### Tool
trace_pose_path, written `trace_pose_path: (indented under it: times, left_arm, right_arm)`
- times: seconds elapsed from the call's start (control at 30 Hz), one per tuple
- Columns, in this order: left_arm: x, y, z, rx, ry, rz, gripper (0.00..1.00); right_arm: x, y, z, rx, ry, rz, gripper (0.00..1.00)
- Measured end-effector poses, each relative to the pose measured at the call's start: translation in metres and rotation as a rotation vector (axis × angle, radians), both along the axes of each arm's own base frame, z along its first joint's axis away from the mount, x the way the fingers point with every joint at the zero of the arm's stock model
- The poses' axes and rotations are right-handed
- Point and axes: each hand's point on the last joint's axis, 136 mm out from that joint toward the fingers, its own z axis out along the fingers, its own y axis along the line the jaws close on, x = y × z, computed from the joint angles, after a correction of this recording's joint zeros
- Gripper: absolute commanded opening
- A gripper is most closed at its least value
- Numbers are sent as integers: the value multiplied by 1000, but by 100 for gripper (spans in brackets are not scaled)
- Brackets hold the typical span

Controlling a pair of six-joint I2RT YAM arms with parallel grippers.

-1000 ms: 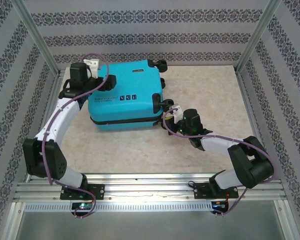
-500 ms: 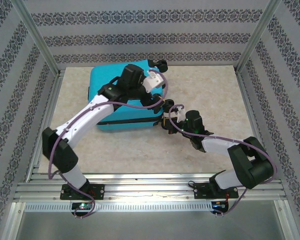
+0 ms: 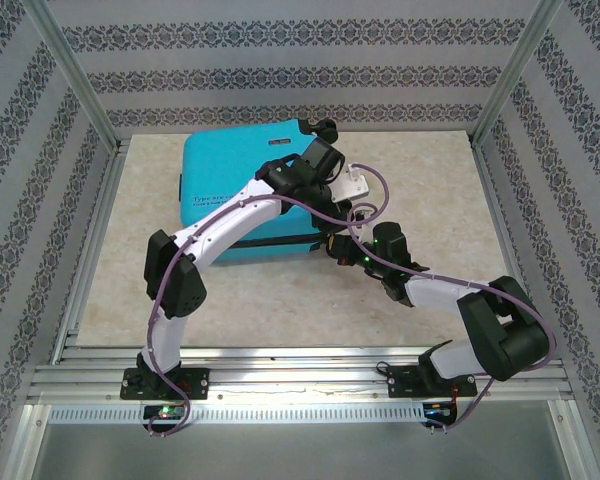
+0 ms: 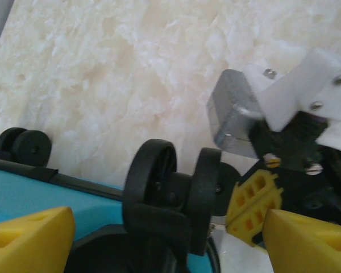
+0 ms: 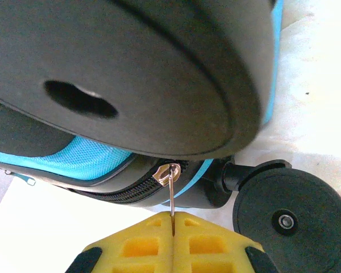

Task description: Pack the luggage

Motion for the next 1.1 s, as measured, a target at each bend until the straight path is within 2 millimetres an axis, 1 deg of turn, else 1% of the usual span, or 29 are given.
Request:
trace_pose_path:
  times: [0.17, 0.23, 0.3, 0.37, 0.47, 0.57, 1.1]
  left_arm:
    - [11, -1, 3, 52, -52, 3, 84]
    - [14, -3, 0, 76, -61, -1, 83]
    - [16, -6, -7, 107, -61, -9, 82]
    - [16, -8, -16, 136, -56, -22, 81]
    - [17, -11, -21, 164, -63, -30, 81]
    - [17, -11, -22, 179, -68, -33, 80]
    - [22, -9, -28, 260, -117, -20, 72]
  right_arm:
    - [-1, 0, -1, 12, 11, -3, 0]
    - [-2, -1, -1, 15, 10, -3, 0]
    - [-1, -2, 0, 17, 9, -5, 0]
    - [-1, -4, 0, 18, 11, -9, 0]
    - [-1, -6, -1, 19, 14, -9, 0]
    - [-1, -7, -1, 21, 15, -8, 0]
    - [-3, -8, 1, 18, -11, 13, 0]
